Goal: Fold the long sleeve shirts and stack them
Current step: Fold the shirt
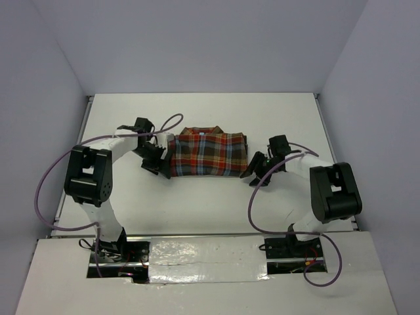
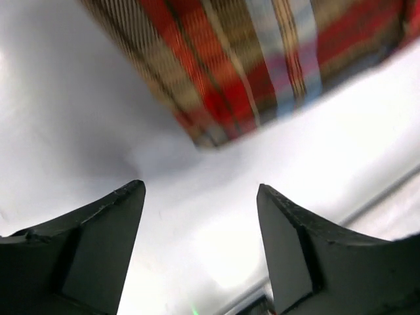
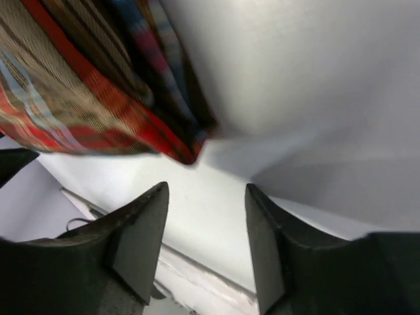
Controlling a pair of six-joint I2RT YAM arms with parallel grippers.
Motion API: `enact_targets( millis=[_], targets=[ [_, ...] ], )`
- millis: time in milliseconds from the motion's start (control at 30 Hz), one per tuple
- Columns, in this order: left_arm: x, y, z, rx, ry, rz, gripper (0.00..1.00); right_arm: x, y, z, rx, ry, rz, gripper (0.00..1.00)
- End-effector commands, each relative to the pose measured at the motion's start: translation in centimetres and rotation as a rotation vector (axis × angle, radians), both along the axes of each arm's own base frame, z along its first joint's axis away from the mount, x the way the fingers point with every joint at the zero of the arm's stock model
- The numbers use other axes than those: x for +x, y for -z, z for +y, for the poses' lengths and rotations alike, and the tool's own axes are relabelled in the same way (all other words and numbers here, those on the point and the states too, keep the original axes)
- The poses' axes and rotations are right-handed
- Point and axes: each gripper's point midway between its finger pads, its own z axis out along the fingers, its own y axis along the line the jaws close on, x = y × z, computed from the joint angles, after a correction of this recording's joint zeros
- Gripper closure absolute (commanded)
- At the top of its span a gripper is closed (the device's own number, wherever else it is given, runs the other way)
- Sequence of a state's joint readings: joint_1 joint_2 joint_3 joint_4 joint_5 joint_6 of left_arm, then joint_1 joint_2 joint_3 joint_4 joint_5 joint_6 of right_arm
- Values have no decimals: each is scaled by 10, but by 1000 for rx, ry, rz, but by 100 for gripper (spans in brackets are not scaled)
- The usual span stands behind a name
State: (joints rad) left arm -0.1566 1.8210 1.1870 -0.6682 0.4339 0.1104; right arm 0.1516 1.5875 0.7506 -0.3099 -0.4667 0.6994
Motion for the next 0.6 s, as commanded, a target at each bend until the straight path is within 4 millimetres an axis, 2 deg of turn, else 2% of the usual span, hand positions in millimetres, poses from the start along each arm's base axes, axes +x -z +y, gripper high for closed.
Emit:
enact_targets(
  millis=[0,33,67,100,133,167,233,267,300,333,367,400,433,467,500,567],
  targets=[
    [-11,-43,10,-21,77,-32,18,4,-27,-15,-27,-11,-76,39],
    [-6,-54,12,-35,69,-51,17,6,-33,-26,-76,3,-74,38],
    [11,-76,17,-53,44,-103,12,13,-43,-32,-122,-18,-118,38],
    [20,-89,16,-75,28,-140,12,35,-72,-36,-158,-13,-208,38],
    [35,-103,18,-81,4,-191,11,41,-81,-43,-211,-6,-231,38],
    [50,-108,19,-92,-28,-240,9,59,-104,-44,-225,-18,-318,39],
    [68,-104,21,-88,-71,-281,9,85,-126,-43,-232,-24,-415,41],
    [83,-96,19,-97,-111,-288,10,107,-138,-40,-237,-40,-458,41],
    [90,-89,19,-100,-132,-283,10,119,-143,-39,-242,-42,-477,41],
    [99,-74,18,-101,-154,-256,11,130,-142,-39,-252,-45,-476,41],
    [105,-69,15,-117,-184,-238,11,152,-141,-36,-255,-50,-476,41],
    [115,-66,12,-139,-208,-239,11,161,-138,-35,-261,-56,-468,41],
    [124,-60,6,-167,-222,-215,12,178,-129,-28,-248,-74,-452,41],
    [136,-65,2,-196,-224,-234,12,183,-122,-24,-240,-92,-434,41],
    [140,-58,0,-204,-233,-220,13,189,-118,-22,-233,-96,-422,41],
    [150,-59,-3,-222,-250,-234,14,201,-102,-8,-219,-124,-397,41]
  ],
)
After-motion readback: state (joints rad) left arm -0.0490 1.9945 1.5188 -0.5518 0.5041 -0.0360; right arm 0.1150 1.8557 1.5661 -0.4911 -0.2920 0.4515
